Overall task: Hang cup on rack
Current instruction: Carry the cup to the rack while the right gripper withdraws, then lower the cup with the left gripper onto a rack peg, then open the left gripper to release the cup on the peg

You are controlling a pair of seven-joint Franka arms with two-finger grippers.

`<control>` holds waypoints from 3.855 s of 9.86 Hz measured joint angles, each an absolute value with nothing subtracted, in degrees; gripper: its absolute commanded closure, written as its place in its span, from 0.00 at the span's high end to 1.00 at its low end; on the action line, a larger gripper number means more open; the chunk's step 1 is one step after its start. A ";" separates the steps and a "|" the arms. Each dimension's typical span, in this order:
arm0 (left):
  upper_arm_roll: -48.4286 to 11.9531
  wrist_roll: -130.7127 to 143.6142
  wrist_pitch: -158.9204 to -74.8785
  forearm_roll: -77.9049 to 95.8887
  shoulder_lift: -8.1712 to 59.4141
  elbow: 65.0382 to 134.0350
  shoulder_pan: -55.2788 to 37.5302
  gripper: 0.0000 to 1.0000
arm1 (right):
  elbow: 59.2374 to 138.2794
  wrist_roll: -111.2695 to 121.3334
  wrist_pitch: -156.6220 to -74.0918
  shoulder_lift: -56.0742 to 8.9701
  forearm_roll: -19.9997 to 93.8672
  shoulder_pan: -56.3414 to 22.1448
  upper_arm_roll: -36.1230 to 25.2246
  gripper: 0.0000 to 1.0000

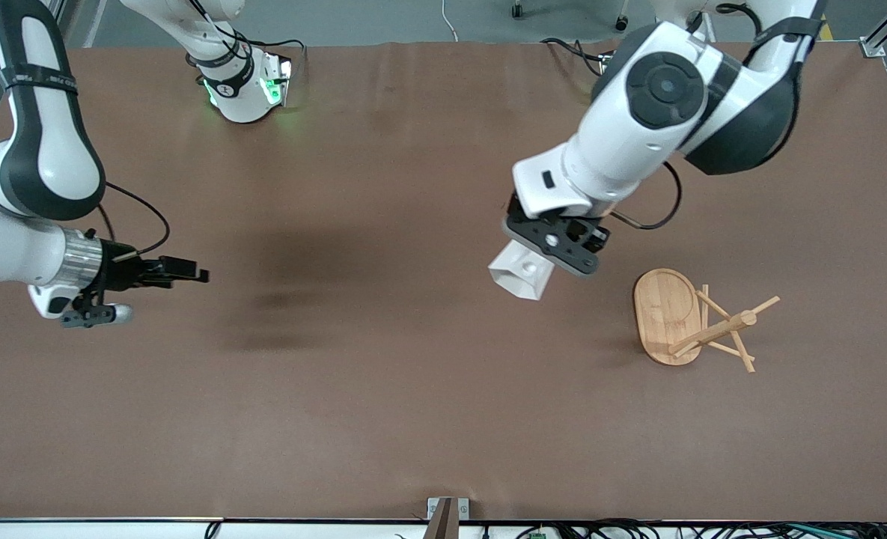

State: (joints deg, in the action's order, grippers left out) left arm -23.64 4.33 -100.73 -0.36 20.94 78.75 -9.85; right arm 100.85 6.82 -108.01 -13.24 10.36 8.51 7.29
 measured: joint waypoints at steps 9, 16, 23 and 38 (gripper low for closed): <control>-14.22 0.74 -115.71 8.59 10.16 105.73 -0.72 0.00 | 82.65 -6.72 -84.68 -3.37 -0.50 8.43 5.32 1.00; -9.56 -13.65 -116.78 8.61 9.61 110.43 -0.64 0.00 | 79.18 -4.87 -80.04 -3.25 -0.68 9.57 0.40 1.00; -4.55 -19.18 -117.30 8.61 9.16 111.08 -0.59 0.04 | 79.19 -4.45 -80.07 -3.25 -0.67 9.48 1.04 1.00; -2.77 -4.41 -105.13 2.76 7.25 93.21 -0.71 1.00 | 79.29 -2.61 -81.46 -2.78 -0.66 8.95 1.16 1.00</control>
State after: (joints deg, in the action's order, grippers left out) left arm -2.77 -4.41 -105.13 2.76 7.25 93.21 -0.71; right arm 79.29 -2.61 -81.46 -2.78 -0.66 8.95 1.16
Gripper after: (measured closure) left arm 0.000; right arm 0.000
